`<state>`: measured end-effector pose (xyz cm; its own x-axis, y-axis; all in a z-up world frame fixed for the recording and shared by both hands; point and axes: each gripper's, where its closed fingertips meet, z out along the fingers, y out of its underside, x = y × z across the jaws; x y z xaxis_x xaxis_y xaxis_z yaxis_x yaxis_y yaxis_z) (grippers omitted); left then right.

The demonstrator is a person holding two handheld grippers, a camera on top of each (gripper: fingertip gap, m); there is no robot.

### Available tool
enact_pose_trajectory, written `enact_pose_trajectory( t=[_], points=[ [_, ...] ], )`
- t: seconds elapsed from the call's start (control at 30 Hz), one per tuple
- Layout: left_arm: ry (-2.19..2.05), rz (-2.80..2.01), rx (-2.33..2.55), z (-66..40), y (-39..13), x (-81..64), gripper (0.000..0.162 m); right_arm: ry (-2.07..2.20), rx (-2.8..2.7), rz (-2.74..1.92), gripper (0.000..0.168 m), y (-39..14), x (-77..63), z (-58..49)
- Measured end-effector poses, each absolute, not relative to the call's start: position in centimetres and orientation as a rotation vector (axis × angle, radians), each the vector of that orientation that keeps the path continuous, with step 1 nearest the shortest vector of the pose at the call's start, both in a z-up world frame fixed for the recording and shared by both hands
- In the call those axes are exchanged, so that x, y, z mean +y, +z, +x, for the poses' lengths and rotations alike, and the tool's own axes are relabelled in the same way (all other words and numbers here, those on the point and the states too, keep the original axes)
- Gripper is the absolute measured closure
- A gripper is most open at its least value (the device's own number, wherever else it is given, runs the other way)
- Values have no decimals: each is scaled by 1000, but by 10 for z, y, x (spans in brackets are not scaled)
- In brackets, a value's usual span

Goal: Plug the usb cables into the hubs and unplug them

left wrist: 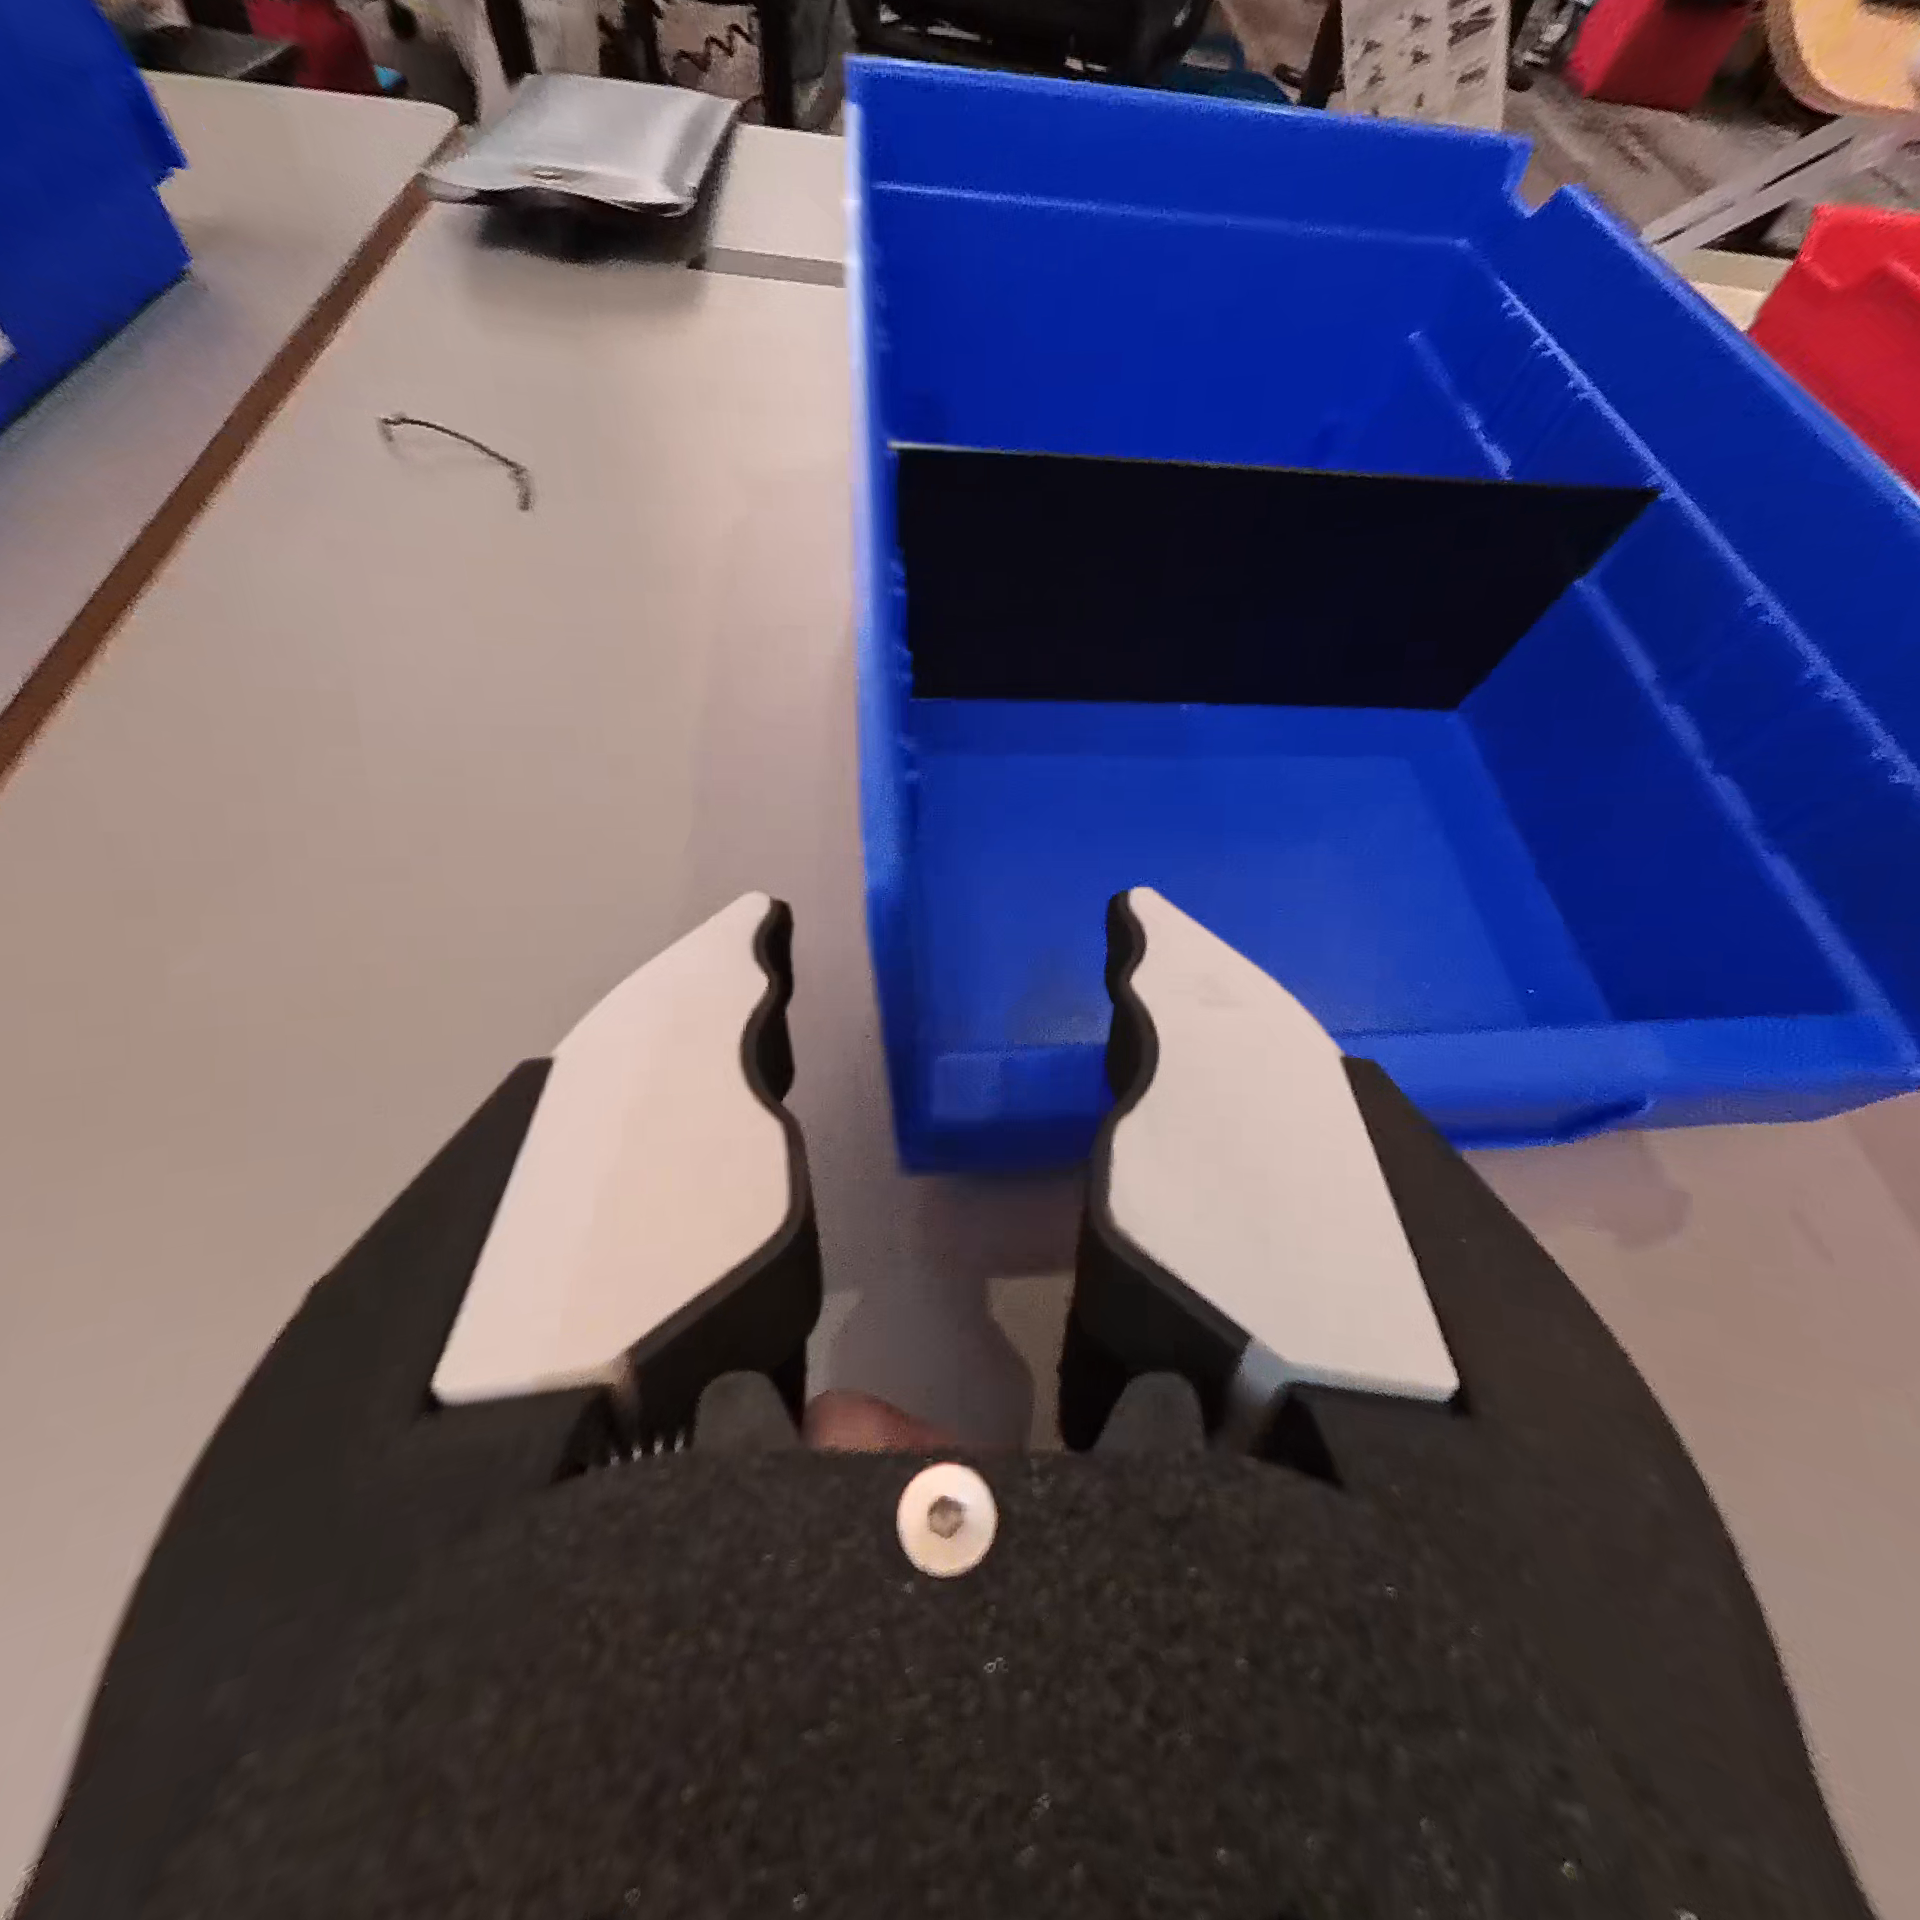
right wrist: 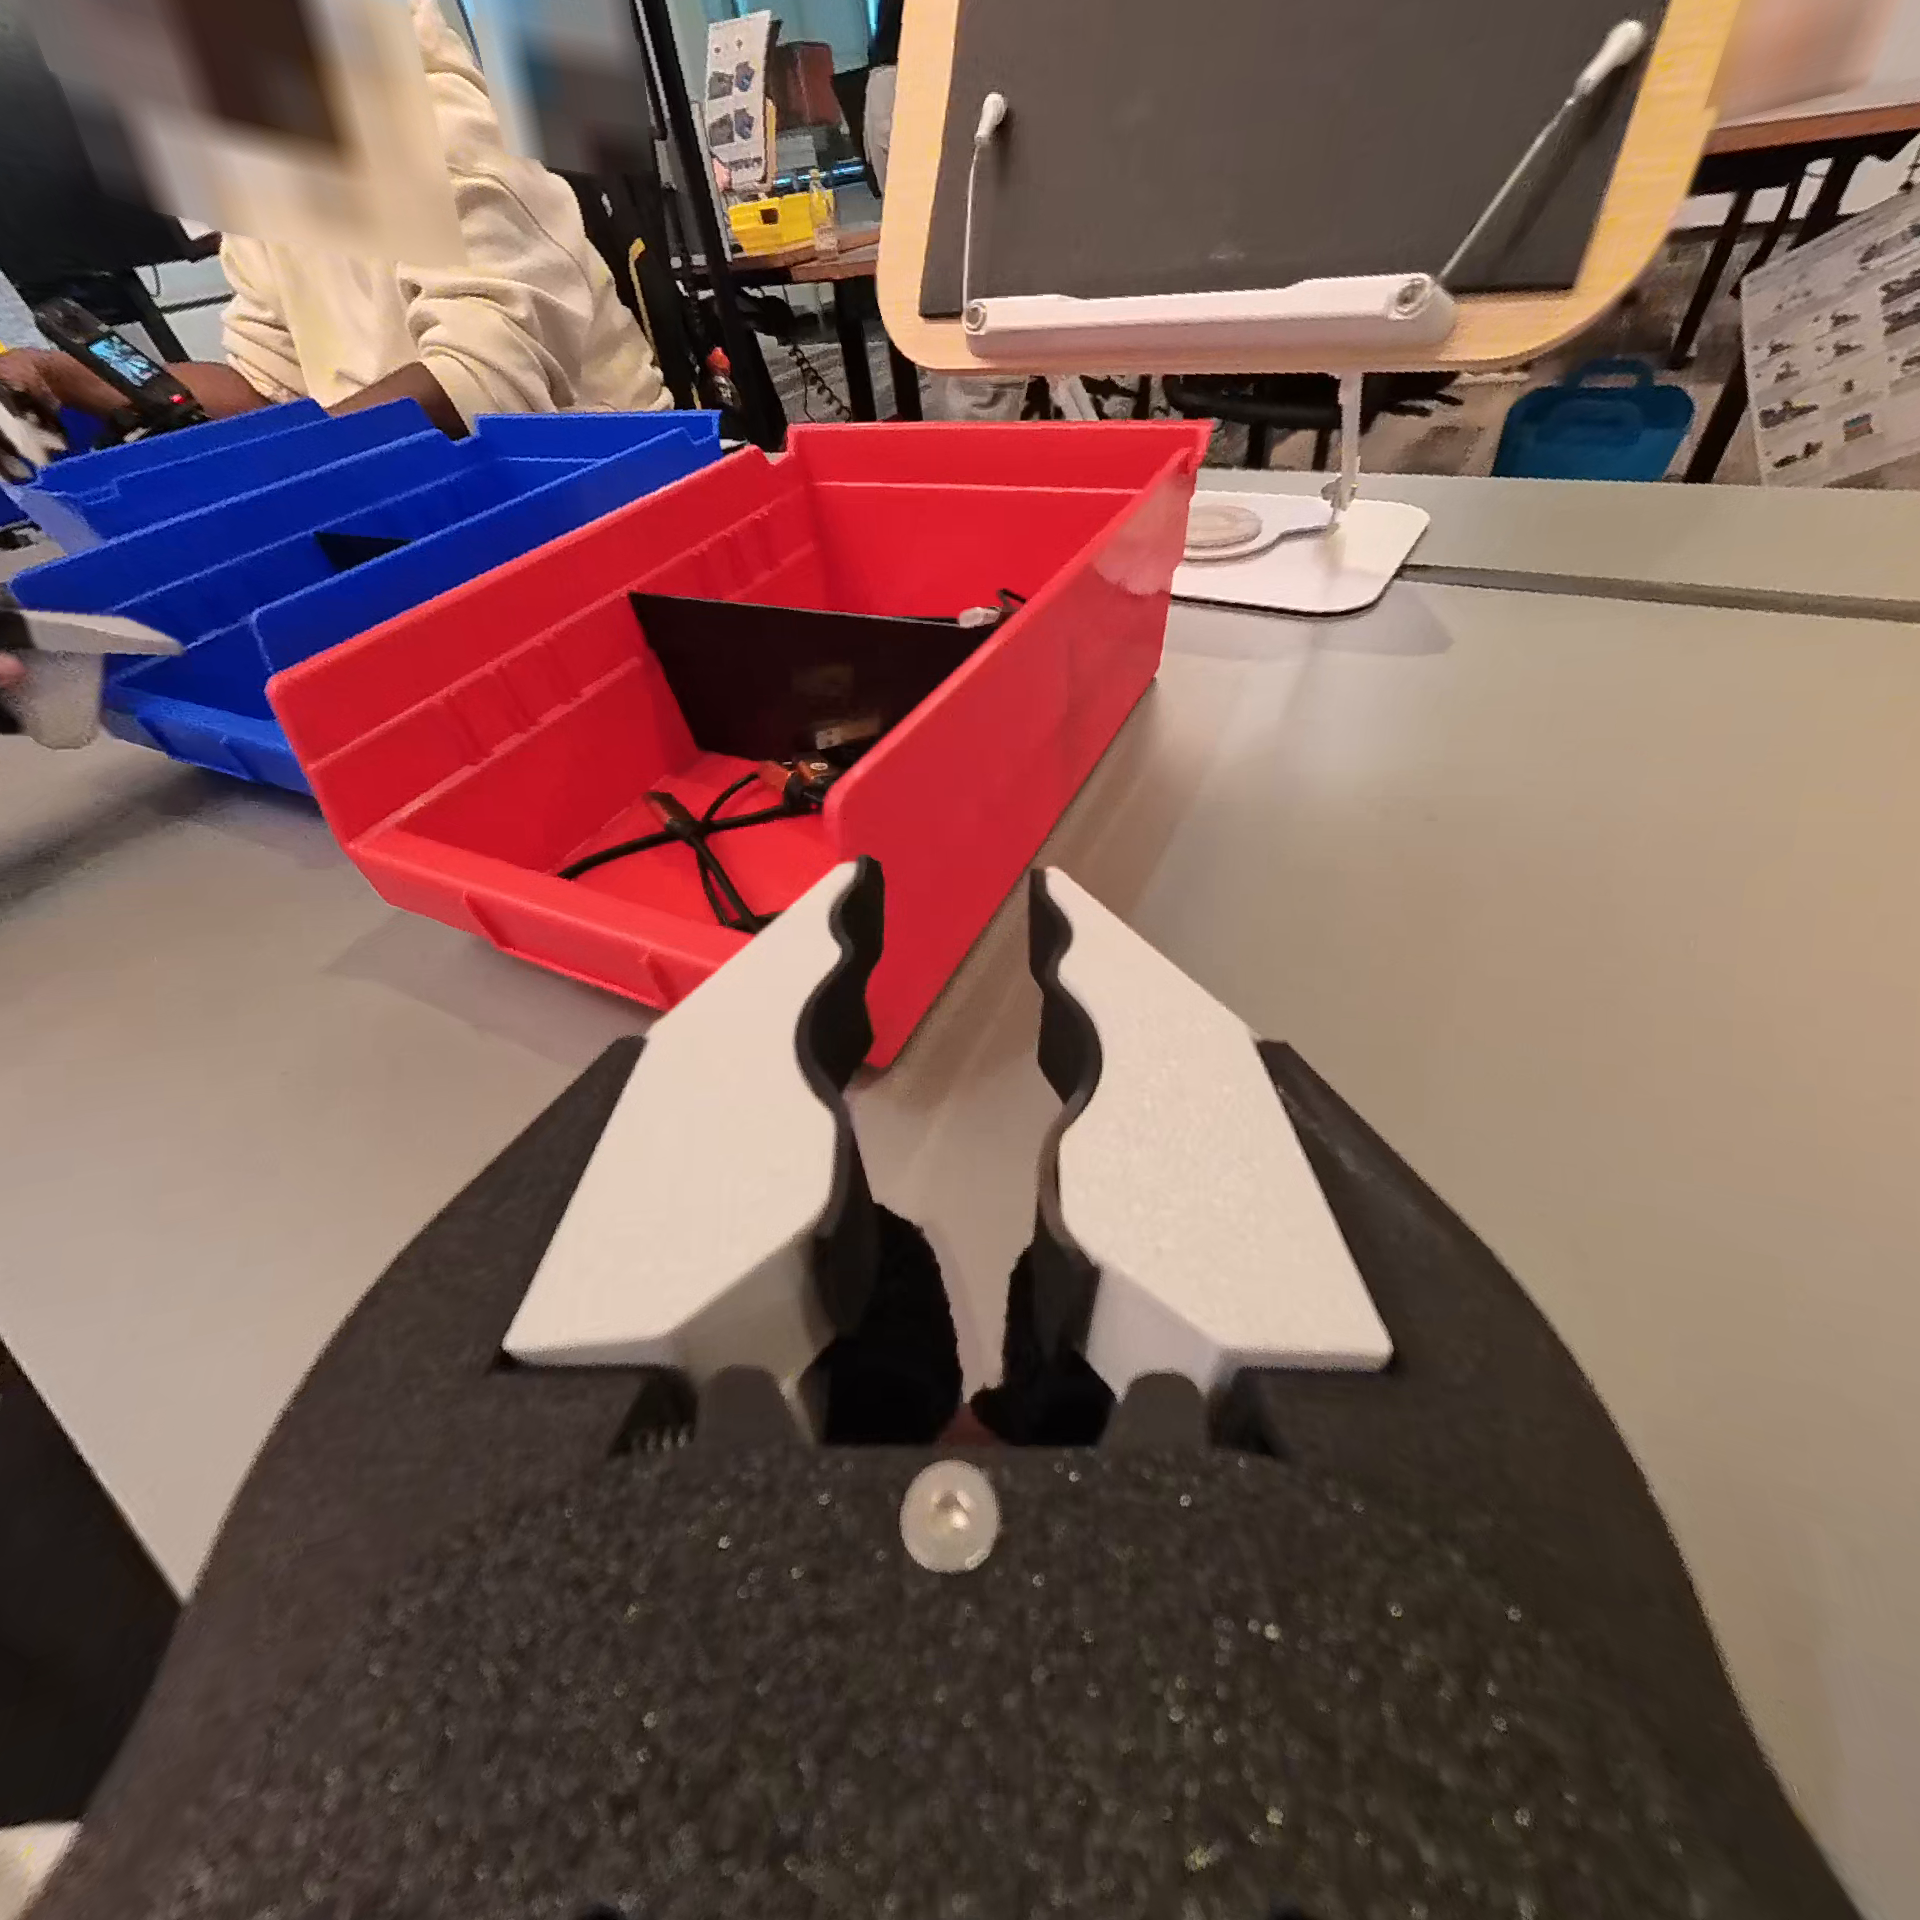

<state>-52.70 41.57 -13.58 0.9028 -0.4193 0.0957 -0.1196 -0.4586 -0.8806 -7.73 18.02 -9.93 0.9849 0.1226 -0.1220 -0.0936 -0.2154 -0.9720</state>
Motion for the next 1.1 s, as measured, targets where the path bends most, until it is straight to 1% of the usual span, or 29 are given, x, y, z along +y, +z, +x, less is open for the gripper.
enact_pose_trajectory(
  t=[0.03, 0.1, 0.13, 0.17, 0.23, 0.3, 0.5, 0.6, 0.67, 0.73, 0.77, 0.83, 0.87, 0.9, 0.97, 1.0, 1.1],
  points=[
    [-370, -2054, 394, -523, -140, 419, 108, 203, -11, -1774, 142, -99, 178, -76],
    [-402, -2073, 383, -519, -143, 424, 109, 199, -11, -1761, 142, -96, 173, -75],
    [-429, -2067, 361, -518, -141, 427, 120, 185, -29, -1755, 142, -94, 171, -77],
    [-459, -2059, 338, -518, -141, 429, 126, 163, -54, -1752, 142, -93, 169, -80],
    [-525, -2057, 278, -521, -140, 431, 136, 132, -126, -1753, 141, -92, 166, -96],
    [-577, -2070, 216, -528, -141, 430, 154, 155, -203, -1744, 141, -89, 164, -127],
    [-434, -2104, 248, -533, -143, 415, 157, 377, -457, -1787, 139, -102, 175, -290],
    [-303, -2136, 281, -537, -144, 390, 158, 358, -436, -1841, 126, -112, 209, -349],
    [-259, -2145, 271, -538, -144, 369, 158, 284, -306, -1908, 113, -120, 243, -361],
    [-250, -2165, 237, -538, -144, 352, 158, 219, -211, -1940, 104, -126, 270, -367],
    [-246, -2166, 227, -538, -144, 345, 158, 161, -172, -1948, 104, -128, 281, -366],
    [-233, -2164, 224, -540, -144, 331, 158, 76, -144, -1953, 112, -132, 296, -363],
    [-224, -2163, 225, -542, -144, 324, 158, 50, -117, -1969, 128, -135, 299, -360],
    [-220, -2162, 219, -544, -144, 317, 158, 55, -84, -1995, 159, -138, 299, -357],
    [-204, -2150, 194, -550, -141, 303, 158, 104, -100, -1992, 161, -133, 293, -362],
    [-188, -2141, 187, -552, -137, 296, 159, 61, -135, -1983, 162, -128, 288, -362],
    [-165, -2084, 129, -555, -122, 274, 160, -13, -210, -1862, 165, -97, 279, -364]
  ],
)
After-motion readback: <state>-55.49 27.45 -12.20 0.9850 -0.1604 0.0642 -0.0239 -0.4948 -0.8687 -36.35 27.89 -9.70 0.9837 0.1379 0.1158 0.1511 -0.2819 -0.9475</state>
